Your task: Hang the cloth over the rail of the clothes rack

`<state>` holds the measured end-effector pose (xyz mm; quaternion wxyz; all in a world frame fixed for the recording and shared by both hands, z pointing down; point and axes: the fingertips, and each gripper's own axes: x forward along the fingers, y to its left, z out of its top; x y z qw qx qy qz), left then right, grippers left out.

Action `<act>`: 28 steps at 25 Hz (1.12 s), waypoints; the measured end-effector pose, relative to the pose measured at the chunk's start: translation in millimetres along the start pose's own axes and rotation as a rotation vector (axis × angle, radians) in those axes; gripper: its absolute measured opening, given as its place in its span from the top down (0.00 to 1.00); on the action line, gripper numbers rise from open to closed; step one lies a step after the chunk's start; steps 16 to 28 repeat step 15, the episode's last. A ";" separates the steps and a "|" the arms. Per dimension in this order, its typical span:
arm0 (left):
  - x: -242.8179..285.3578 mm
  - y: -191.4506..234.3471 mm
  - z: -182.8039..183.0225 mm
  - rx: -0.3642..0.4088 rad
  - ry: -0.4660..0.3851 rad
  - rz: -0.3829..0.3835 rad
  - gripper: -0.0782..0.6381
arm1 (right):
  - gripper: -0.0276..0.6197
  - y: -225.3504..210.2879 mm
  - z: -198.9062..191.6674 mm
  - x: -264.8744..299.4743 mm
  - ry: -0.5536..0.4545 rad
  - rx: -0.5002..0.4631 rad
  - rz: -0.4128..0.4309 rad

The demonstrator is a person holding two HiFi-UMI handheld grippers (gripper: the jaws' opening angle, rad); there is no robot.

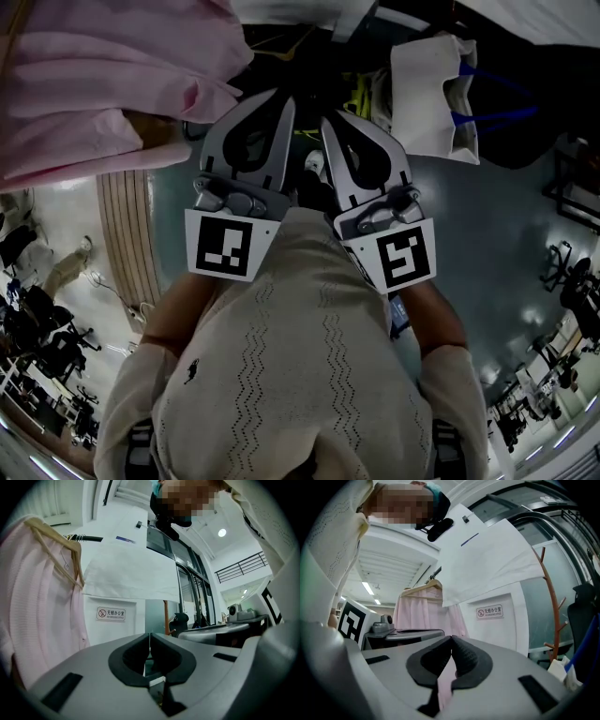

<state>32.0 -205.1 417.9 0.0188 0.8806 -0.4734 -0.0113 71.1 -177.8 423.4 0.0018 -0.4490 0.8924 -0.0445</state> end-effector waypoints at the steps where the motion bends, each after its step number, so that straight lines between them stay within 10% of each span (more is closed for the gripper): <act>1: 0.6 -0.2 -0.8 -0.002 0.001 -0.001 0.87 | 0.93 -1.3 0.5 -0.4 -0.002 -0.008 -0.005; 28: 8.4 -3.5 -15.7 -0.023 0.036 -0.014 0.87 | 0.93 -22.1 -4.3 3.4 -0.003 0.026 -0.056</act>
